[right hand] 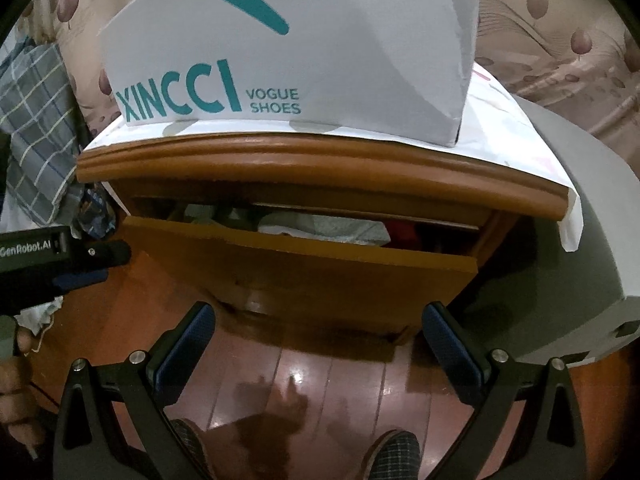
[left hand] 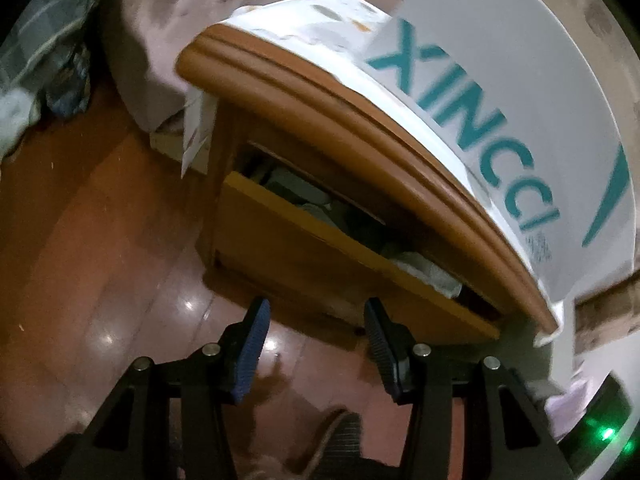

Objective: Take underwear out of drawer
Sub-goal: 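Hook the left gripper on the drawer front and pull it open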

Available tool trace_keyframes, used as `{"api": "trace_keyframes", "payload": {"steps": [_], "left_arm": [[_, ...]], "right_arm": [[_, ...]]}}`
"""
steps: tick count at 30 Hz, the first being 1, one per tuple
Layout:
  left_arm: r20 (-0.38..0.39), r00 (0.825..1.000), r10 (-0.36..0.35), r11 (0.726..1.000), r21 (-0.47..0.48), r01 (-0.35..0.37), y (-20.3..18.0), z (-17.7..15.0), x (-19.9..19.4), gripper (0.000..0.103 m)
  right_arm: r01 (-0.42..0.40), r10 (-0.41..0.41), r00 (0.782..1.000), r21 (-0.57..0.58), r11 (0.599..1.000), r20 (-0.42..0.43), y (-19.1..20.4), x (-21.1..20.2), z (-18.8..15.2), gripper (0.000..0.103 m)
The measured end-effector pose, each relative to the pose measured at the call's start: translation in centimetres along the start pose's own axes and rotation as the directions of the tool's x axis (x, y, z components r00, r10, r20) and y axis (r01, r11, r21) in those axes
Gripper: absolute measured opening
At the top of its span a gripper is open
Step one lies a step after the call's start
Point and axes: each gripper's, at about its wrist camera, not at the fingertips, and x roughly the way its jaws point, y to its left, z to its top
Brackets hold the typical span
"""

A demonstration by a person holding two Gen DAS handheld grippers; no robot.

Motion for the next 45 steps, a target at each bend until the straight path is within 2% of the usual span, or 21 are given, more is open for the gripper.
{"api": "trace_keyframes", "payload": {"steps": [1,5,8,14,18,23,26,30,36,38,39,41,45], "left_arm": [[0.005,1.0,-0.014,1.0,-0.027,0.015,0.3,0.2,0.0,0.064],[0.082,0.993,-0.089,0.979,-0.174,0.102,1.6,0.7,-0.3,0.069],[0.082,0.988,-0.134,0.954,-0.259,0.151,2.1,1.2,0.8,0.071],[0.06,0.986,-0.155,0.913,-0.373,0.166,3.1,1.9,4.0,0.073],[0.077,0.982,-0.172,0.887,-0.422,0.189,4.0,2.3,5.0,0.076],[0.086,0.984,-0.154,0.876,-0.449,0.176,4.5,2.5,6.6,0.077],[0.101,0.982,-0.163,0.853,-0.486,0.191,5.2,2.2,7.2,0.079],[0.145,0.977,-0.158,0.848,-0.487,0.21,5.6,1.6,7.4,0.083],[0.167,0.971,-0.172,0.829,-0.508,0.234,6.5,0.4,8.2,0.084],[0.152,0.976,-0.155,0.829,-0.518,0.212,6.5,0.3,8.2,0.088],[0.157,0.974,-0.164,0.815,-0.535,0.224,6.8,0.1,8.5,0.092],[0.162,0.972,-0.172,0.792,-0.564,0.234,7.1,-0.1,8.8,0.093],[0.185,0.971,-0.153,0.782,-0.578,0.233,6.9,-0.4,8.8,0.095]], "right_arm": [[-0.005,0.005,1.0,0.004,1.0,-0.002,0.0,0.0,0.0,0.102],[-0.014,0.014,1.0,0.005,1.0,-0.006,-0.1,0.0,0.2,0.102],[-0.02,0.02,1.0,0.009,1.0,-0.005,-0.3,-0.1,0.3,0.102],[-0.021,0.021,1.0,0.03,0.999,0.001,-1.0,-0.6,0.4,0.102],[-0.029,0.03,1.0,0.055,0.998,-0.006,-1.5,-0.5,0.5,0.102],[-0.044,0.046,0.999,0.07,0.997,-0.021,-1.9,-0.2,0.5,0.102],[-0.047,0.048,0.999,0.065,0.997,-0.024,-1.9,-0.1,0.5,0.102],[-0.052,0.054,0.998,0.063,0.997,-0.026,-1.7,-0.1,0.4,0.102],[-0.067,0.068,0.997,0.055,0.996,-0.032,-1.3,-0.2,0.2,0.102],[-0.066,0.068,0.997,0.053,0.996,-0.033,-1.2,-0.2,0.2,0.102],[-0.067,0.069,0.997,0.053,0.996,-0.034,-1.2,-0.2,0.2,0.102],[-0.068,0.07,0.997,0.056,0.996,-0.038,-1.3,-0.1,0.3,0.102],[-0.067,0.069,0.997,0.06,0.996,-0.038,-1.6,-0.2,0.3,0.102]]}}
